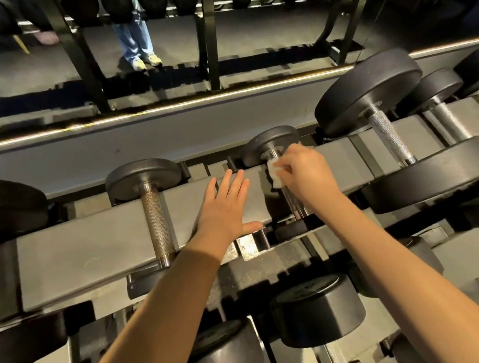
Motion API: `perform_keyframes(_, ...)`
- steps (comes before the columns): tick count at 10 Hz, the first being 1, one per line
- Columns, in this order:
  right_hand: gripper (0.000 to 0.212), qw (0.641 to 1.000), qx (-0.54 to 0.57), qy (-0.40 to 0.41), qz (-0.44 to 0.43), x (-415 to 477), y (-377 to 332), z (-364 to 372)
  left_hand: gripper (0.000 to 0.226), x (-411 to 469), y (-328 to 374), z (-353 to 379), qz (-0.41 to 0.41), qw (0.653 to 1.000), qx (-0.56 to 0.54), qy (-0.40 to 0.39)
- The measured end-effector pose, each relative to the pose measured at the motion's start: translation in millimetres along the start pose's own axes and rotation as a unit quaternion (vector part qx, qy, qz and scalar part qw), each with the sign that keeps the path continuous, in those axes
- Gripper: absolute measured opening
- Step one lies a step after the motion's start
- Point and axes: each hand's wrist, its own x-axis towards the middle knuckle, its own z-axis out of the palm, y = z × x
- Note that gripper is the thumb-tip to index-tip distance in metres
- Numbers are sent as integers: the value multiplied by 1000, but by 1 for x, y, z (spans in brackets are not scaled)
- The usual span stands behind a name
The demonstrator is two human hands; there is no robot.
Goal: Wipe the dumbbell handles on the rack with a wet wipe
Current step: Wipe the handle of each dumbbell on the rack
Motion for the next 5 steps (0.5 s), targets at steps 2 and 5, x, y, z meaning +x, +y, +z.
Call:
perform_keyframes(2,17,995,45,-91,15,-30,9,-11,100,1,0,1,1,1000,-2,3)
perform_keyframes(5,16,984,31,-143,101,-29,5,-14,100,0,-1,1,0,1000,-1,1)
